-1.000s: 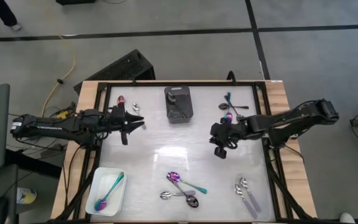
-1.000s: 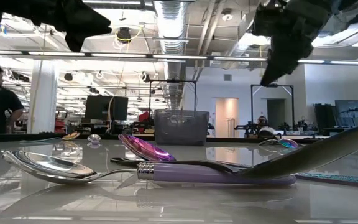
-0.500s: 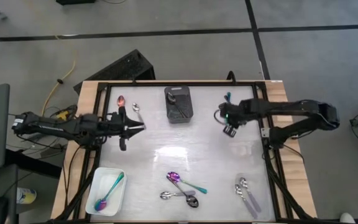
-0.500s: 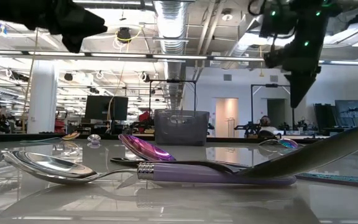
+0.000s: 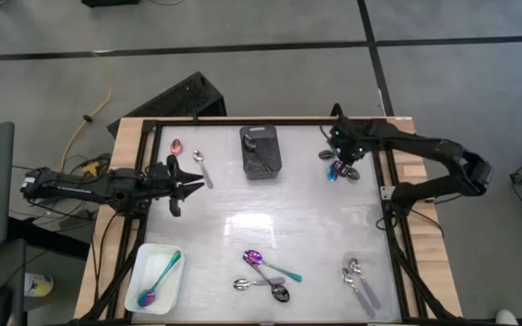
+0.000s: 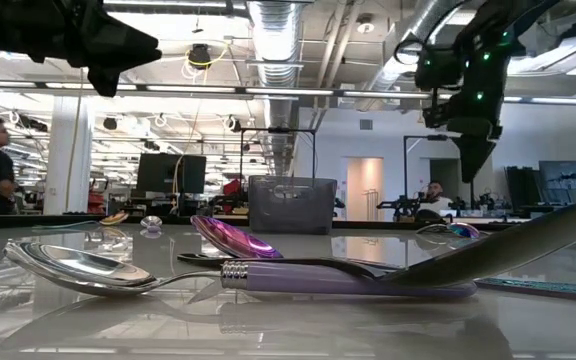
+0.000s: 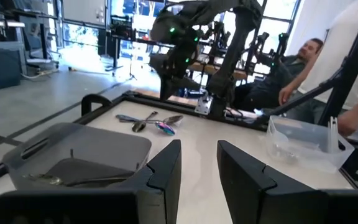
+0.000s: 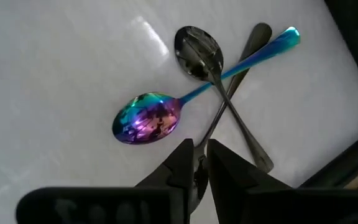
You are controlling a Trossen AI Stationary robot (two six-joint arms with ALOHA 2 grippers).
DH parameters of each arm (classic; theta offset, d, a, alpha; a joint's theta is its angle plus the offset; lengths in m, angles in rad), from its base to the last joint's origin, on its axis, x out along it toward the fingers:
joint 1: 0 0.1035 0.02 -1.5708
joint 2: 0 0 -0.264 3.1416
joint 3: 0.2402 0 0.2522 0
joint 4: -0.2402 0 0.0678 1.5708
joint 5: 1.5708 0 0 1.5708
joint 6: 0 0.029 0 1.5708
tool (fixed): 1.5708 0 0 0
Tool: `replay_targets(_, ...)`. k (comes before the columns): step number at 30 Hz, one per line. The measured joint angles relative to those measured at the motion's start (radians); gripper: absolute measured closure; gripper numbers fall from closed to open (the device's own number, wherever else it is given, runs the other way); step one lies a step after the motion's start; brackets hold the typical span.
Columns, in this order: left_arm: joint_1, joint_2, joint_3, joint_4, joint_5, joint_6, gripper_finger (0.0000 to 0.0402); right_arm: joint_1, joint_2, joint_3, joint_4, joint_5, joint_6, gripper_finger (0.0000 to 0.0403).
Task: Sort silverware by color (type)
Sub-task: Put the black spoon into the black bin
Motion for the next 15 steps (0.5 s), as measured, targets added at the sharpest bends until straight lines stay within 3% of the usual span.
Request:
replay_targets(10,0.0,-0.006,0.0,-0.018,-0.016,0.001,0.0313,-0.076,0.167,0.0,0.058,-0.007,-0.172,0.0215)
replay_targets(15,0.0,-0.006,0.0,-0.027,-0.019,-0.005,0.0313,-0.079,0.225,-0.001,0.065,0.128,-0.248,0.0182)
